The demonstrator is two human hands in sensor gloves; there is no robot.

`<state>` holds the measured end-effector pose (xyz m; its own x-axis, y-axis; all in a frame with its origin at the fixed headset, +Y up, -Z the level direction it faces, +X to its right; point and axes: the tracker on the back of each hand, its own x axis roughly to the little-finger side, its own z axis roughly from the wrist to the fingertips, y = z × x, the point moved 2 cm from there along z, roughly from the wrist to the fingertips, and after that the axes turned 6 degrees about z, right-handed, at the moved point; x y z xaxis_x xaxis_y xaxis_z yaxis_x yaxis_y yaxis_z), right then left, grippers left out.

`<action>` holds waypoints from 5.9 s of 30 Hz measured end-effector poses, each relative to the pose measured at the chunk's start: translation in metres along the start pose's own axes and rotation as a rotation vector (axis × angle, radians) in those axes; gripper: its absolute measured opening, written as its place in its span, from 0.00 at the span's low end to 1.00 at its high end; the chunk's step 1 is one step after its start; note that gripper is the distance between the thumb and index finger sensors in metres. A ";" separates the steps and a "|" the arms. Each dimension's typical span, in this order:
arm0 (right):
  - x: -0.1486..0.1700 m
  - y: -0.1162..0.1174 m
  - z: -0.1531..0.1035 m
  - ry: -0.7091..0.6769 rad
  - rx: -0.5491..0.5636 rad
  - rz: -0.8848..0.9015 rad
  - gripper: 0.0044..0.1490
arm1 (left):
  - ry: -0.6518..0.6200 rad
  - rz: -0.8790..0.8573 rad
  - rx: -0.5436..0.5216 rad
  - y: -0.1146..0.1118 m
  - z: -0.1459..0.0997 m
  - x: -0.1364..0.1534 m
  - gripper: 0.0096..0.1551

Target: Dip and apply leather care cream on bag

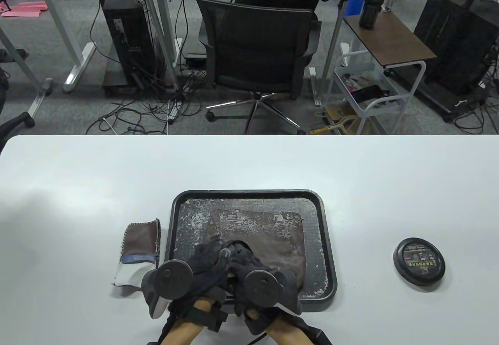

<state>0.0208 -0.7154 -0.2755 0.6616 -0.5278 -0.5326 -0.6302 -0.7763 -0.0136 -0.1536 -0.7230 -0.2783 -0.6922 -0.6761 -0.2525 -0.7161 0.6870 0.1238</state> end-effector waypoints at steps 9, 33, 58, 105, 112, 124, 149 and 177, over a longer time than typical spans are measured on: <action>-0.011 0.004 -0.002 -0.189 -0.070 -0.099 0.33 | 0.034 -0.201 0.038 0.002 0.004 0.031 0.36; 0.009 -0.040 -0.015 -0.109 0.191 -0.148 0.34 | 0.219 0.113 -0.318 0.137 -0.025 0.102 0.37; 0.010 -0.042 -0.017 -0.089 0.161 -0.165 0.34 | 0.771 -0.100 -0.431 0.163 -0.083 0.219 0.40; 0.006 0.002 0.045 0.056 -0.009 -0.318 0.35 | 0.049 0.236 0.070 0.053 0.001 0.063 0.38; 0.011 0.026 0.075 0.118 -0.083 -0.372 0.35 | -0.070 0.352 0.429 -0.002 0.008 0.058 0.36; 0.029 0.052 0.108 0.177 -0.101 -0.359 0.34 | -0.062 0.318 0.710 -0.037 0.004 0.062 0.37; 0.049 0.060 0.106 0.245 -0.210 -0.503 0.33 | -0.031 0.251 0.770 -0.046 0.003 0.062 0.39; 0.114 -0.007 0.066 0.369 -0.177 -0.651 0.33 | -0.021 0.257 0.726 -0.044 0.004 0.063 0.37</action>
<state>0.0735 -0.7477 -0.3914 0.9892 -0.0023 -0.1468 -0.0135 -0.9971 -0.0751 -0.1654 -0.7941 -0.3036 -0.8219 -0.4710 -0.3203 -0.2892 0.8296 -0.4777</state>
